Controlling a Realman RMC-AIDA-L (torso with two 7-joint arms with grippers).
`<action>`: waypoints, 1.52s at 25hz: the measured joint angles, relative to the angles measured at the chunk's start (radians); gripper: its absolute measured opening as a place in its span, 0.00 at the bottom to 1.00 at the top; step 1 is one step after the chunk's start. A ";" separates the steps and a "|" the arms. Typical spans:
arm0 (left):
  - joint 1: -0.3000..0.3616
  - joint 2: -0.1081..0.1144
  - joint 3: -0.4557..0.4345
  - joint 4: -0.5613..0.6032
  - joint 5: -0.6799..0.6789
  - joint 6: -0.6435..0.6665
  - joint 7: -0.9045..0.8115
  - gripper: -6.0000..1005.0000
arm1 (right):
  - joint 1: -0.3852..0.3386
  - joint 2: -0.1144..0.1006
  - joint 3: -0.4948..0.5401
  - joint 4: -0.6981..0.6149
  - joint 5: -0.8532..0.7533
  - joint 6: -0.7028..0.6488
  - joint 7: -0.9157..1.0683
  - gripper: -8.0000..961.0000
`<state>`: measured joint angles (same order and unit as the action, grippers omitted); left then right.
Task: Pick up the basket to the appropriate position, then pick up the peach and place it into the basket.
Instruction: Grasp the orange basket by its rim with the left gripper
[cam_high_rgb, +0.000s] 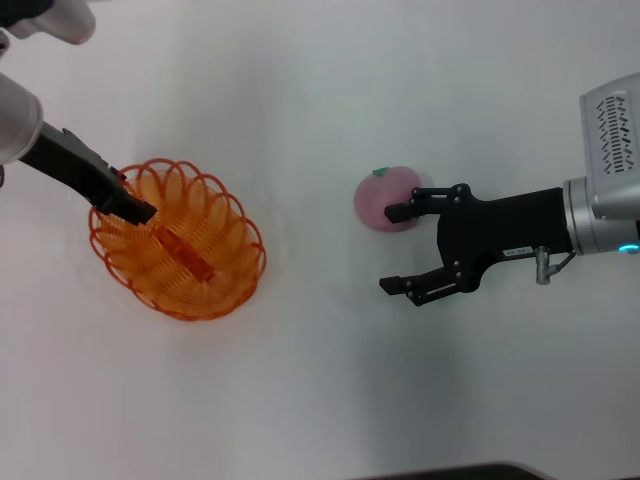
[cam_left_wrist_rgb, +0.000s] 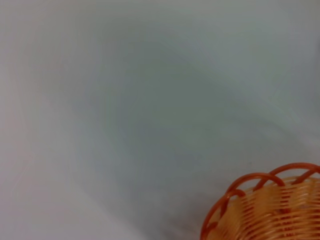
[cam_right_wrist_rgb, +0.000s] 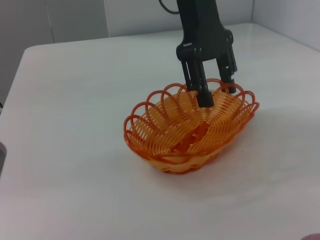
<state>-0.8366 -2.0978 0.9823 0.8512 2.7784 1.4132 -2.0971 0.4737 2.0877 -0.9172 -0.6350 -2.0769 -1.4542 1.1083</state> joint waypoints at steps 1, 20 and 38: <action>0.000 -0.001 0.003 0.000 0.000 -0.001 -0.002 0.72 | 0.000 0.000 0.000 0.000 0.000 0.000 0.000 0.98; -0.001 -0.009 0.009 0.009 0.001 -0.025 -0.022 0.11 | 0.001 0.002 0.000 0.000 0.000 -0.002 0.001 0.98; -0.085 0.073 -0.120 -0.030 -0.008 0.162 -0.358 0.08 | 0.002 0.002 0.000 0.000 0.002 -0.003 0.003 0.98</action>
<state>-0.9211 -2.0251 0.8626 0.8212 2.7702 1.5751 -2.4548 0.4755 2.0893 -0.9173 -0.6350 -2.0748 -1.4572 1.1118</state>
